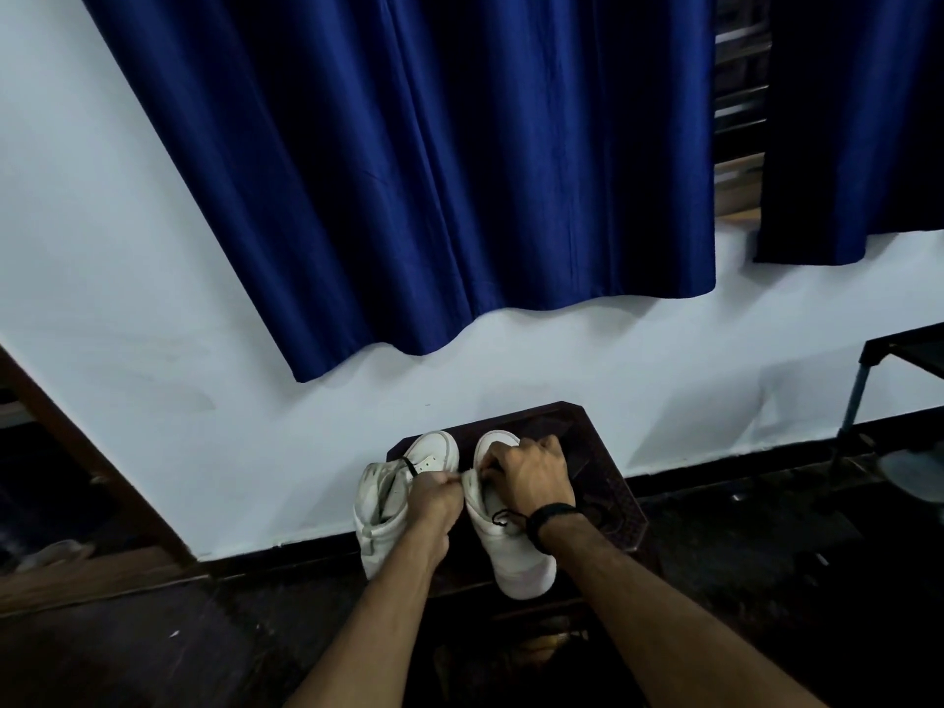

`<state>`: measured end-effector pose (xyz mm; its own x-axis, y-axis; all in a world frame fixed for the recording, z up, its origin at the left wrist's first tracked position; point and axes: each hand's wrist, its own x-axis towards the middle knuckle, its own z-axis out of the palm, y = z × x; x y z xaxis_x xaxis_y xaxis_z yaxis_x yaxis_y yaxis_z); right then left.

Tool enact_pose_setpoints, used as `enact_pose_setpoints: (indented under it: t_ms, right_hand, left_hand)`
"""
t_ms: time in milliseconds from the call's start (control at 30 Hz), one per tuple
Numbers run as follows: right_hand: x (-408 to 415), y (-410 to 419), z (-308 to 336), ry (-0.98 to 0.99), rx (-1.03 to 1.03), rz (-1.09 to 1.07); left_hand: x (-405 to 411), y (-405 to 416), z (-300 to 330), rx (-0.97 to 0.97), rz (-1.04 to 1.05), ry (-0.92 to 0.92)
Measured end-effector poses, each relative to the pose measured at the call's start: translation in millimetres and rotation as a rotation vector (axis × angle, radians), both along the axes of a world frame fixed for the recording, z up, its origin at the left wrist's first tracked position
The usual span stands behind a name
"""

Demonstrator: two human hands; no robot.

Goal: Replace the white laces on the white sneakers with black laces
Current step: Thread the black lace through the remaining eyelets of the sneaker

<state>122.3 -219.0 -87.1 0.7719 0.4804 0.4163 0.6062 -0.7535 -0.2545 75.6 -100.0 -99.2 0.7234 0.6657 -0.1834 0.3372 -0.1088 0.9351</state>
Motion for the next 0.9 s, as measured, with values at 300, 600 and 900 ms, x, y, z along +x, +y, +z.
enact_pose_setpoints:
  t_ms: [300,600,900]
  right_hand:
    - [4.8,7.8,-7.2,-0.116,-0.088,-0.127]
    - [15.7,12.9,-18.7,-0.089,-0.135,-0.174]
    - [15.6,14.0,-20.2,-0.069,-0.188,-0.222]
  left_hand:
    - [-14.9,-3.7,51.4,1.035,-0.108,0.322]
    - [-18.1,54.1,94.1,-0.224,-0.091,-0.16]
    - [-29.5,88.4,104.1,0.885,-0.505,0.299]
